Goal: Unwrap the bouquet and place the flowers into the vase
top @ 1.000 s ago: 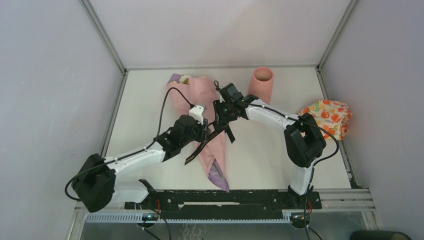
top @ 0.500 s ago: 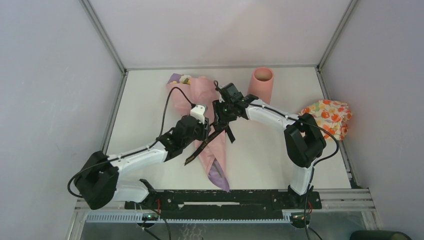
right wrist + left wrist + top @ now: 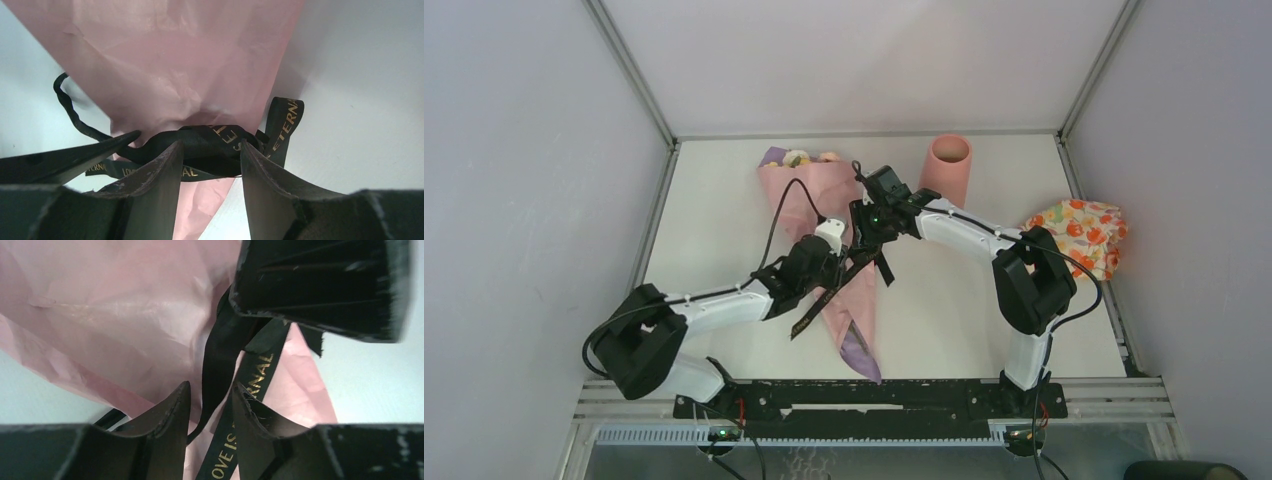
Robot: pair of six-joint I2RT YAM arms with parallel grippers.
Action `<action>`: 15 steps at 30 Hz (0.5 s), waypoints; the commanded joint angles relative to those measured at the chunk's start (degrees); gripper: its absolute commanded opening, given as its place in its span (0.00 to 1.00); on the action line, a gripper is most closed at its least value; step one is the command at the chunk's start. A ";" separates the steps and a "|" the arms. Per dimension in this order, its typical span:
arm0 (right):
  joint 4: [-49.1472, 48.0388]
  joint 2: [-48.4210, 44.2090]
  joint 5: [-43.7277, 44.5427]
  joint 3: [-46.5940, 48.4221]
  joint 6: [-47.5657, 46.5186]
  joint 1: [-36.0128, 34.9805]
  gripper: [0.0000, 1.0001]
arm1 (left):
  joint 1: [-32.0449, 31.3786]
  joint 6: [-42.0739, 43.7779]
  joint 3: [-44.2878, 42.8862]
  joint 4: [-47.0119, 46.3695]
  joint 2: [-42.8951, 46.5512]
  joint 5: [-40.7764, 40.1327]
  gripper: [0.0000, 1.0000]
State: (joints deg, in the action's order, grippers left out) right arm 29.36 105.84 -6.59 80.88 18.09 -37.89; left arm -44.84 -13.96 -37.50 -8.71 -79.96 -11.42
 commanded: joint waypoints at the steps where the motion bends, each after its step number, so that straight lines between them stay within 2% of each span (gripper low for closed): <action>1: -1.97 -3.39 -0.62 1.30 0.05 0.37 0.54 | -0.34 0.09 -2.61 -1.92 -2.50 -5.33 0.40; 4: -1.86 -3.62 -0.62 1.30 0.01 0.45 0.54 | -0.27 0.07 -3.62 -1.46 -4.36 -8.08 0.36; 9: -1.97 -3.71 -0.97 1.30 0.16 0.43 0.54 | -0.28 -0.99 -5.98 0.53 -6.69 -10.76 0.17; 12: -1.80 -3.62 -0.93 1.18 -0.02 0.36 0.53 | -0.33 -1.93 -6.51 2.19 -4.94 -12.85 0.08; 15: -1.70 -3.63 -1.34 0.86 -0.26 0.33 0.54 | -0.28 -2.39 -6.77 4.83 -0.60 -14.72 0.04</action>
State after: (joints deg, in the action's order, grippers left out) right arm 29.36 105.30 -7.09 80.88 18.09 -37.85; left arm -44.88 -15.09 -41.28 -6.04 -86.30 -21.52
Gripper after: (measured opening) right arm 0.535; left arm 0.058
